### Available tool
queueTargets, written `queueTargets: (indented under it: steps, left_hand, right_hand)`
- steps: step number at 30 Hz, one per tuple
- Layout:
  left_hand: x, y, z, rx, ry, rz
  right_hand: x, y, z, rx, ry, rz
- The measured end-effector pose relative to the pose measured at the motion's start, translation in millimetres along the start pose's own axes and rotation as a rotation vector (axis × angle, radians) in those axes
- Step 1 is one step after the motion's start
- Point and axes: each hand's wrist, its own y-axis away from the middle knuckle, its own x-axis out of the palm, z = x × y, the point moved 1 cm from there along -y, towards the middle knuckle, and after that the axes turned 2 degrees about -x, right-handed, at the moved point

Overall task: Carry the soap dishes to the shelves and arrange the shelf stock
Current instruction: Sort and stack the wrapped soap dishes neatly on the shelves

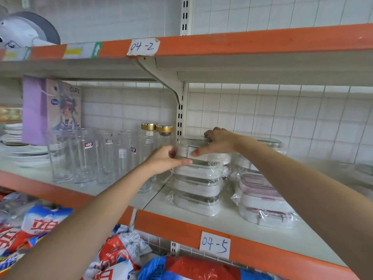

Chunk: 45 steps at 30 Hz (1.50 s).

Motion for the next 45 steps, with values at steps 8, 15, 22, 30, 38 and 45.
queueTargets:
  steps: [8, 15, 22, 30, 38, 45]
  left_hand:
    - [-15, 15, -14, 0.096, -0.458, -0.046]
    - [-32, 34, -57, 0.275, -0.623, -0.123]
    - [-5, 34, -104, 0.52, -0.636, -0.062]
    - [77, 30, -154, 0.664, -0.562, 0.08]
    - [160, 22, -205, 0.78, -0.558, 0.167]
    - [213, 21, -261, 0.802, -0.564, 0.265]
  right_hand:
    - [1, 1, 6, 0.023, 0.042, 0.112]
    - [-13, 20, 4, 0.051, 0.031, -0.008]
    - [-32, 64, -32, 0.004, 0.039, -0.122]
    - [-18, 136, -109, 0.204, 0.114, -0.041]
    - [-32, 213, -170, 0.355, 0.203, -0.06]
    - [-60, 274, -223, 0.482, 0.29, -0.107]
